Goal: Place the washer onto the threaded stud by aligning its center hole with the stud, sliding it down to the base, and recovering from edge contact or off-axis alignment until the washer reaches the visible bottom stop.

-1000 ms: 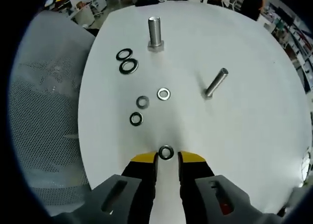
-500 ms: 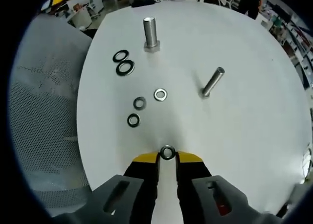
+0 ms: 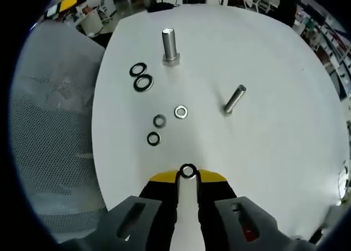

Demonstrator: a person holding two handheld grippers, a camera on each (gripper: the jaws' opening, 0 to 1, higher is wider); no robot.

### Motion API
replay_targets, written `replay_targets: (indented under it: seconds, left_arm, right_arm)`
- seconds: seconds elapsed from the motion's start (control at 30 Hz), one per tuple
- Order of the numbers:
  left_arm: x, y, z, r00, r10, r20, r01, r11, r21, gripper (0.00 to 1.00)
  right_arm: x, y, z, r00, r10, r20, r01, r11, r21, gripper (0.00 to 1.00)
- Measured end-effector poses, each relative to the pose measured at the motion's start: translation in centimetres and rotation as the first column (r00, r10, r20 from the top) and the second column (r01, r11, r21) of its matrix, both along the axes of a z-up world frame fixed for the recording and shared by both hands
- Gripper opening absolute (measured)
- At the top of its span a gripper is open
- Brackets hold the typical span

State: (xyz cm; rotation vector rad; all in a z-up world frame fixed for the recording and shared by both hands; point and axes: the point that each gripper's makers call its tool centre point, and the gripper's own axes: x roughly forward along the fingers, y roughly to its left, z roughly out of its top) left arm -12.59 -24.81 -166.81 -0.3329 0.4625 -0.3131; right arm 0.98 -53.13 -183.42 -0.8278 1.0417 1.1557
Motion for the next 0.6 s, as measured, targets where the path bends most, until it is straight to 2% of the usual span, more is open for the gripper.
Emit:
replay_targets:
  seconds: [0.33,0.6]
  left_arm:
    - [-0.1,-0.1,0.0,1.000,-0.003,0.000,0.003,1.000,0.001,0.13]
    - [-0.1,-0.2,0.0,1.000,-0.009,-0.002,0.009,1.000,0.001,0.11]
  right_arm:
    - [0.4,0.8,2.4,0.999,0.026,0.019,-0.026,1.000,0.012,0.13]
    - [1.5,1.6,4.2,0.997,0.058,0.051,-0.058,0.998,0.013,0.13]
